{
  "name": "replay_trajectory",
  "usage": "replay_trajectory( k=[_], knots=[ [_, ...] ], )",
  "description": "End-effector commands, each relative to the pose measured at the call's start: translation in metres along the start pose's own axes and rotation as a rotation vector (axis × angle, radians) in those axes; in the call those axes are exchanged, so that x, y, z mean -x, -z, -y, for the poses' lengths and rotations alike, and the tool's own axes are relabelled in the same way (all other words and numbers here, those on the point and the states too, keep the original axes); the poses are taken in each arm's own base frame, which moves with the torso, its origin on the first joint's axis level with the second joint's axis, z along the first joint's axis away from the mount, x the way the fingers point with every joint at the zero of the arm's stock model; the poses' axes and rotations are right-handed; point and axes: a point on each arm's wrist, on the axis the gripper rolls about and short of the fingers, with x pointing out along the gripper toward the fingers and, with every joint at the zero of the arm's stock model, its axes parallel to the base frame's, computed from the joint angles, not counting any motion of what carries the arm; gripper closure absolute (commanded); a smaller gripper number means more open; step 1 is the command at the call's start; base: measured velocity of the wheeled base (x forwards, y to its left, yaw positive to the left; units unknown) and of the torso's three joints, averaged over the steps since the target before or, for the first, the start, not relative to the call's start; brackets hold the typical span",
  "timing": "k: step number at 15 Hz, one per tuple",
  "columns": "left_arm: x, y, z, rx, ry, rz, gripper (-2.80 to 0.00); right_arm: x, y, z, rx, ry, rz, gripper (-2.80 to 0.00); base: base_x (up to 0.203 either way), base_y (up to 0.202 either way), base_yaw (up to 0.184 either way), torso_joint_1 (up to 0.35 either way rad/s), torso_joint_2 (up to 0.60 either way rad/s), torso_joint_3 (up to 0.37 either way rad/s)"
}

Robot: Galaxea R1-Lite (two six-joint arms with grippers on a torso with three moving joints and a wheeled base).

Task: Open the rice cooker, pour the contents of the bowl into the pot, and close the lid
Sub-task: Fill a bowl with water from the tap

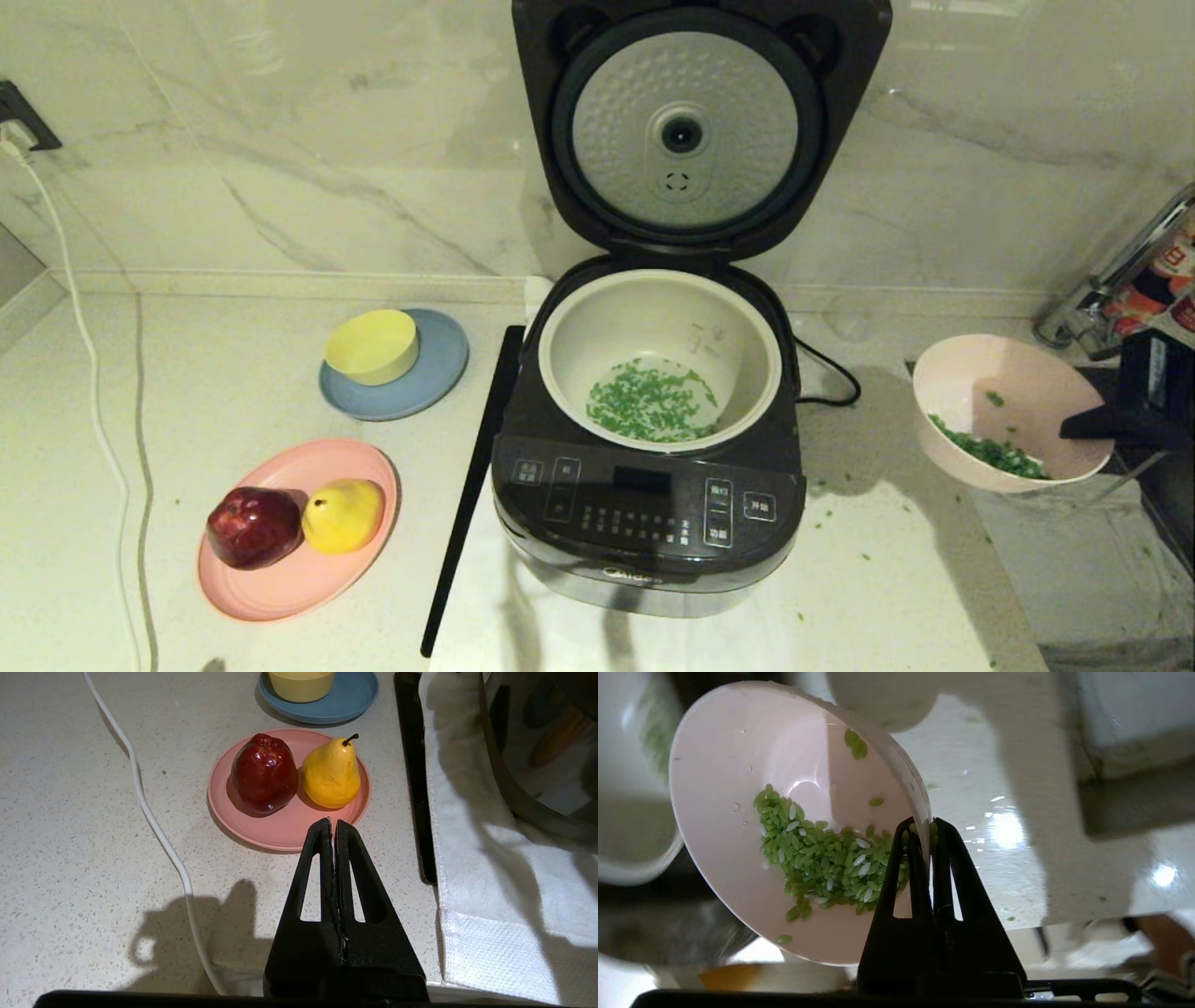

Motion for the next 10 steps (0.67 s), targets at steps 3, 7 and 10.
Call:
replay_trajectory(
  k=[3,7,10],
  knots=[
    [-0.001,0.003,0.0,0.0,0.0,-0.01,0.0,-0.025,-0.019,0.053,-0.2,0.053,-0.019,0.0,0.0,0.0,0.0,0.0,0.0,0.0],
    [-0.001,0.003,0.0,0.001,-0.001,-0.01,0.0,-0.052,-0.039,0.106,-0.374,0.083,0.005,0.0,0.0,0.0,0.0,0.0,0.0,0.0],
    [-0.001,0.003,0.0,0.0,-0.001,-0.01,0.0,-0.06,-0.054,0.153,-0.499,0.099,0.038,0.0,0.0,0.0,0.0,0.0,0.0,0.0]
  ],
)
